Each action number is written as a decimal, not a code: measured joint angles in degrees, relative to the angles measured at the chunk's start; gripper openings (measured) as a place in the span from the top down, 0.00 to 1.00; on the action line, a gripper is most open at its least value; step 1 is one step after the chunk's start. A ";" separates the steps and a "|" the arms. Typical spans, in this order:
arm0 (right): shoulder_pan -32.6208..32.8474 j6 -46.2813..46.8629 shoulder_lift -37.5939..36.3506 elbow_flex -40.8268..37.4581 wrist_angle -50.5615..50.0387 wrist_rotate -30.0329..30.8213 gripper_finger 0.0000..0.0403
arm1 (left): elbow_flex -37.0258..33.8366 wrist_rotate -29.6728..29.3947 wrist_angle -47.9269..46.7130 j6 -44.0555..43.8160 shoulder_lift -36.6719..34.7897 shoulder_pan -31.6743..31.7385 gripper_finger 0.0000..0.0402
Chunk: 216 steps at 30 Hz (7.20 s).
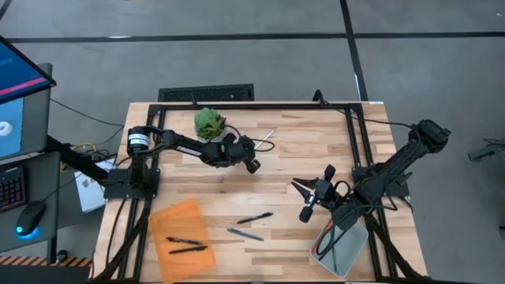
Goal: Sort pens & pencils
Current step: Put the white pencil into the gray bin
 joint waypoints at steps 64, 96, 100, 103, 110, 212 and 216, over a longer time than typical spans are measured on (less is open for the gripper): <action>0.56 1.54 0.07 -0.02 -0.90 -3.18 0.81 | 2.71 -2.94 7.11 -2.76 10.53 -1.04 0.69; 0.87 1.60 0.07 -0.02 -0.50 -3.19 0.81 | 0.94 -12.84 15.98 -8.27 15.09 -6.41 0.69; 0.87 1.60 0.07 -0.02 -0.48 -3.20 0.81 | 0.94 -13.14 16.11 -8.38 15.15 -6.93 0.69; 0.87 1.60 0.07 -0.02 -0.45 -3.19 0.81 | 0.86 -13.23 16.86 -7.41 15.19 -6.95 0.70; 0.87 1.58 0.07 -0.02 -0.46 -3.19 0.81 | 0.85 -13.01 17.20 -7.06 15.29 -7.00 0.80; 7.01 0.46 0.07 0.00 -0.90 1.82 0.81 | 10.23 -5.50 -9.45 15.80 -11.84 -9.07 1.00; 8.07 0.46 0.04 0.00 -0.90 3.08 0.81 | 10.21 -2.52 -16.45 15.54 -15.92 -10.92 1.00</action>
